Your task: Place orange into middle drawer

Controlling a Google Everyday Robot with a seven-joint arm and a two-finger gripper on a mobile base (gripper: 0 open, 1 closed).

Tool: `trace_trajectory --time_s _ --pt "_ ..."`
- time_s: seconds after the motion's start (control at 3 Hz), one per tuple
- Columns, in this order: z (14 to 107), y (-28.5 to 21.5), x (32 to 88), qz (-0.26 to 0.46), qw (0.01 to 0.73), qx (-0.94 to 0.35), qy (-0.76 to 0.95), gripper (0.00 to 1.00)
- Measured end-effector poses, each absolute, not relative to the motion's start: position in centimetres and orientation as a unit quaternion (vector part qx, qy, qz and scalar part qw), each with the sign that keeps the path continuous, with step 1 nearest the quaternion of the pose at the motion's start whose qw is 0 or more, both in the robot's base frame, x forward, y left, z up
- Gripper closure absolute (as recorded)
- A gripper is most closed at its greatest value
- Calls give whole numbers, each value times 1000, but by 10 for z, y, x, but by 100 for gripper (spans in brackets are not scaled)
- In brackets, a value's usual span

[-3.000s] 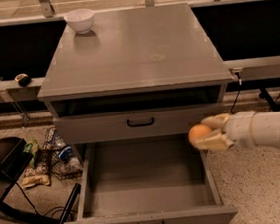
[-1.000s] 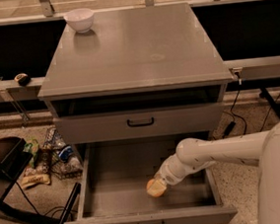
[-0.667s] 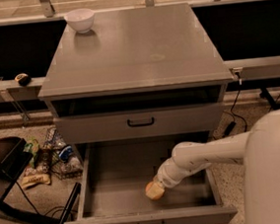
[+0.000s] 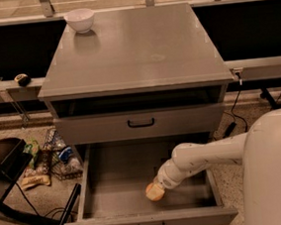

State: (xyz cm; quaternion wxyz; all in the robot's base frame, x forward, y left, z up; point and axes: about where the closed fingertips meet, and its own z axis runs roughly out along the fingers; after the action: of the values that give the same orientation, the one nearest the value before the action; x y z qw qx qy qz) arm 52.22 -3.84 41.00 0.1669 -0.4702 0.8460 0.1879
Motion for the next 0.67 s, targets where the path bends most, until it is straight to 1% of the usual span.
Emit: trace_trajectory --time_s 0.67 --pt "410 -38 522 188 167 -470 846 15"
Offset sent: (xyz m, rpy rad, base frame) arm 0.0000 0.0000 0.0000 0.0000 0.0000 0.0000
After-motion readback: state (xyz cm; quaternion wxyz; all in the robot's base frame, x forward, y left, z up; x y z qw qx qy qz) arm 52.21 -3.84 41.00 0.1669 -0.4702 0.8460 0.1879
